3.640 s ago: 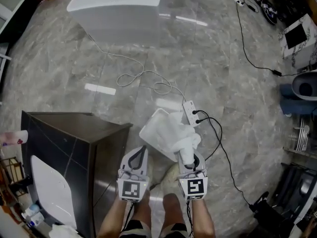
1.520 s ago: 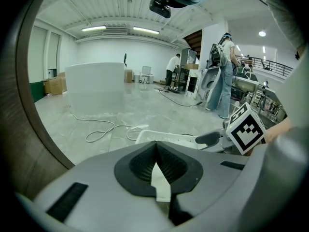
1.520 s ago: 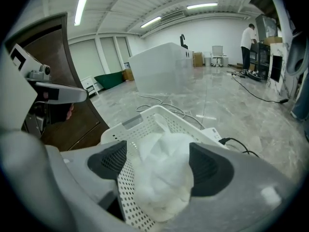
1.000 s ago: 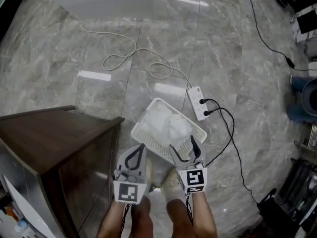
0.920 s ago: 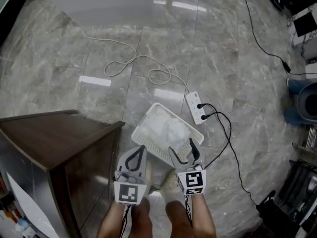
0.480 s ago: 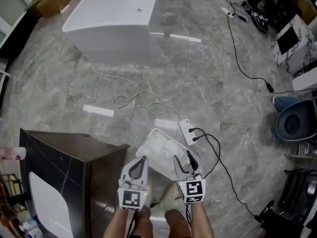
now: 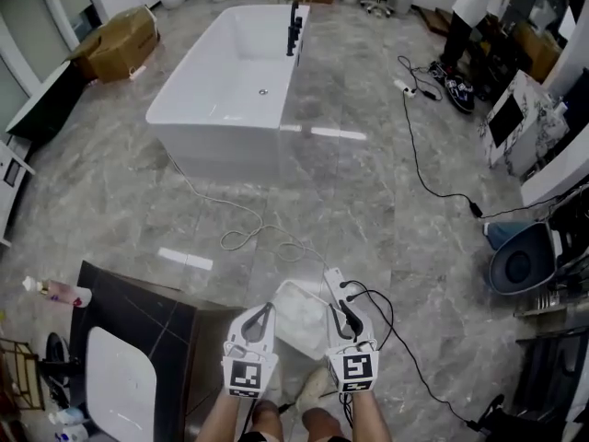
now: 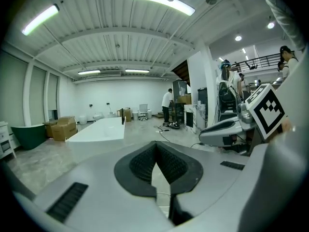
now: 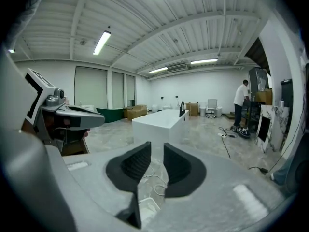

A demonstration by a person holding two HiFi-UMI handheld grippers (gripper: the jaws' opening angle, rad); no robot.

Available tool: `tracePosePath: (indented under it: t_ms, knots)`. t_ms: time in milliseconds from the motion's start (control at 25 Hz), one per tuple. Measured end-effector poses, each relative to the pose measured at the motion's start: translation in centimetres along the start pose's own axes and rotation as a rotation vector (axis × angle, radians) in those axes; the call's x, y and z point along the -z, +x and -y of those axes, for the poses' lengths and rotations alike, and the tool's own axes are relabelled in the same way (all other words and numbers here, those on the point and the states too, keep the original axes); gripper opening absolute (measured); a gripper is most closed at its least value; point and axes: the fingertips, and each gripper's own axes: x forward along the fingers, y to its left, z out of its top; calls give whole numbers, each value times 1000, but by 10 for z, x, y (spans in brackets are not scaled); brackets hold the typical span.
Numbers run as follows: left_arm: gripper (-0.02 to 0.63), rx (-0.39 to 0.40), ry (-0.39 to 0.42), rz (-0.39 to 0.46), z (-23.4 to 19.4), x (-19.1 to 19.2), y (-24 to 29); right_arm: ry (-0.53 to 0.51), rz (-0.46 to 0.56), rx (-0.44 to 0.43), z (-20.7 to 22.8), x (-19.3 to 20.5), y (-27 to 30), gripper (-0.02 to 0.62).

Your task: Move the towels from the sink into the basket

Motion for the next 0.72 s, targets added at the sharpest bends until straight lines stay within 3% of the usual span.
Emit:
tracePosePath:
  t_ms: [240,720]
  knots:
    - [9,-13,9,28,-2,-72,-73,-33,51,36,-22,-90,-66,0]
    - [9,-48,28,87,9,-159,-159,-62,141,32,-50,-178,-161,0]
